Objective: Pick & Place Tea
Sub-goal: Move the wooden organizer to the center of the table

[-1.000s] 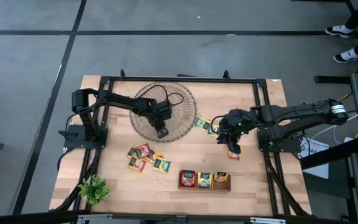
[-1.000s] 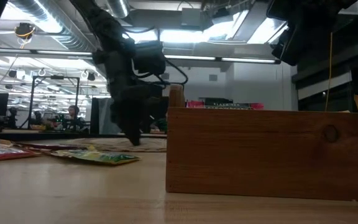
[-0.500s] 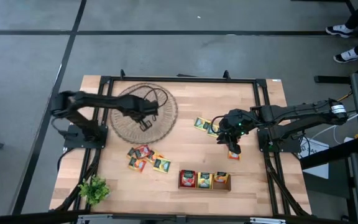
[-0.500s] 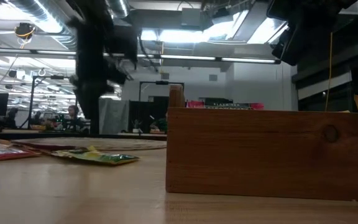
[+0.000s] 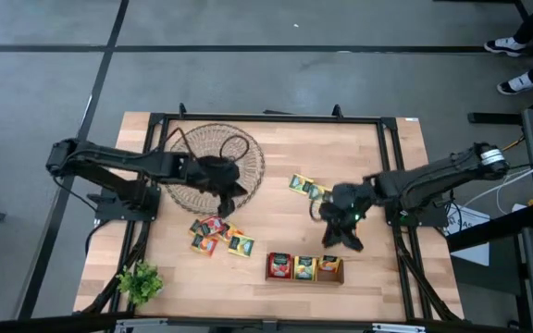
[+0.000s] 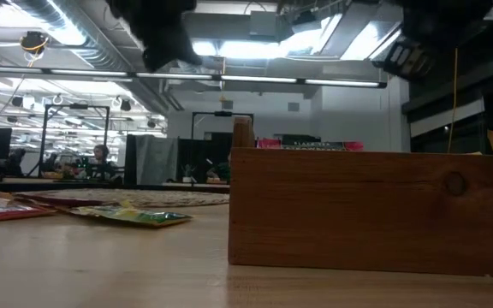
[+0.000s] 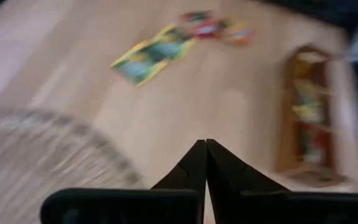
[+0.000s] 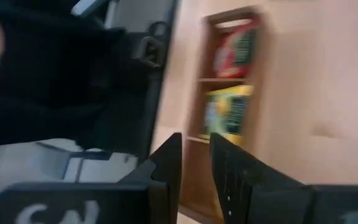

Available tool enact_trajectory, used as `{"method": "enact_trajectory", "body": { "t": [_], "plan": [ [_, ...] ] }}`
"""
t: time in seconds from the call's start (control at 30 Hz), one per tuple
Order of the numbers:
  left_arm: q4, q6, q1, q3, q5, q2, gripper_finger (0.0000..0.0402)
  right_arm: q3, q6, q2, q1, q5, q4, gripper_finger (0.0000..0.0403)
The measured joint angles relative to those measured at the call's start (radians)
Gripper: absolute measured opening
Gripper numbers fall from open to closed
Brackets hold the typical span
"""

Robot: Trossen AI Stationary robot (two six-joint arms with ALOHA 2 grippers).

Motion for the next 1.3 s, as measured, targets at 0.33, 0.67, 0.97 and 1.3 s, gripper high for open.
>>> {"method": "enact_trajectory", "body": {
  "t": [0.33,0.67,0.97,1.3],
  "plan": [
    [0.097,-0.028,-0.147,0.001,-0.058,0.015,0.0004,0.000,0.243,0.162,0.267,0.096,0.206,0.0083],
    [0.128,-0.067,-0.170,0.001,-0.090,0.016,0.0004,0.000,0.364,0.350,0.411,0.118,0.195,0.0056],
    [0.130,-0.068,-0.168,0.001,-0.142,0.015,0.0004,0.000,0.348,0.425,0.428,0.123,0.163,0.0007],
    [0.126,-0.051,-0.169,0.001,-0.141,0.015,0.0004,0.003,0.243,0.432,0.340,0.237,0.082,0.0012]
  ]
}}
